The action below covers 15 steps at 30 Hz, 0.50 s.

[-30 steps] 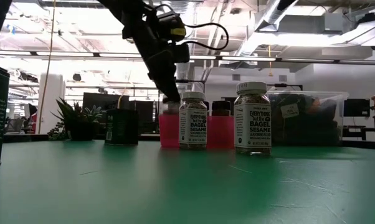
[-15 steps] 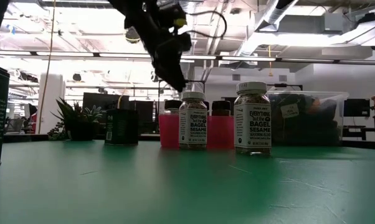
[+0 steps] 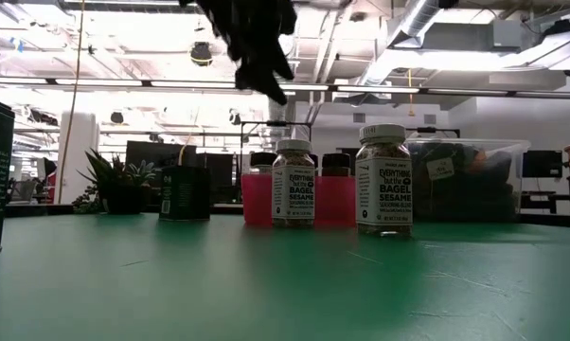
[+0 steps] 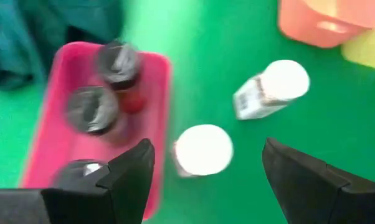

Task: Sort spices by type
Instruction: Put the bottom white seasoning bottle into the yellow bin

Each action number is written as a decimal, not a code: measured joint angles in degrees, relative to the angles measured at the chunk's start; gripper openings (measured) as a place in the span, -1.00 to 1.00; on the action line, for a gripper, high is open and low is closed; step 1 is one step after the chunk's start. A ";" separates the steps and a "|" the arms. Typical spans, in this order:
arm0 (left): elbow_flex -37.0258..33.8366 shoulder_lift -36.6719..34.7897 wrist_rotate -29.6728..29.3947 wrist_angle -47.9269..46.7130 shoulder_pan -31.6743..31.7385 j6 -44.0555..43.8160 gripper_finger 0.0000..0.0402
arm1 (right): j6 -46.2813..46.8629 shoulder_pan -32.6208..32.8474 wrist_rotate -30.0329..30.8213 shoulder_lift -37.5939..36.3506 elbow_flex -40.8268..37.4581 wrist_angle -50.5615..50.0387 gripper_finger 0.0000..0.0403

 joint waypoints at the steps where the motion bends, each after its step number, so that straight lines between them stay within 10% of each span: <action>1: 0.00 0.00 -1.57 1.00 -2.04 -1.57 0.41 | -0.45 0.11 -0.04 -0.02 -1.08 0.80 0.82; 15: -0.02 -8.73 -27.78 0.67 -23.56 -27.65 0.41 | -11.29 -5.40 -11.92 0.57 -15.42 19.89 0.73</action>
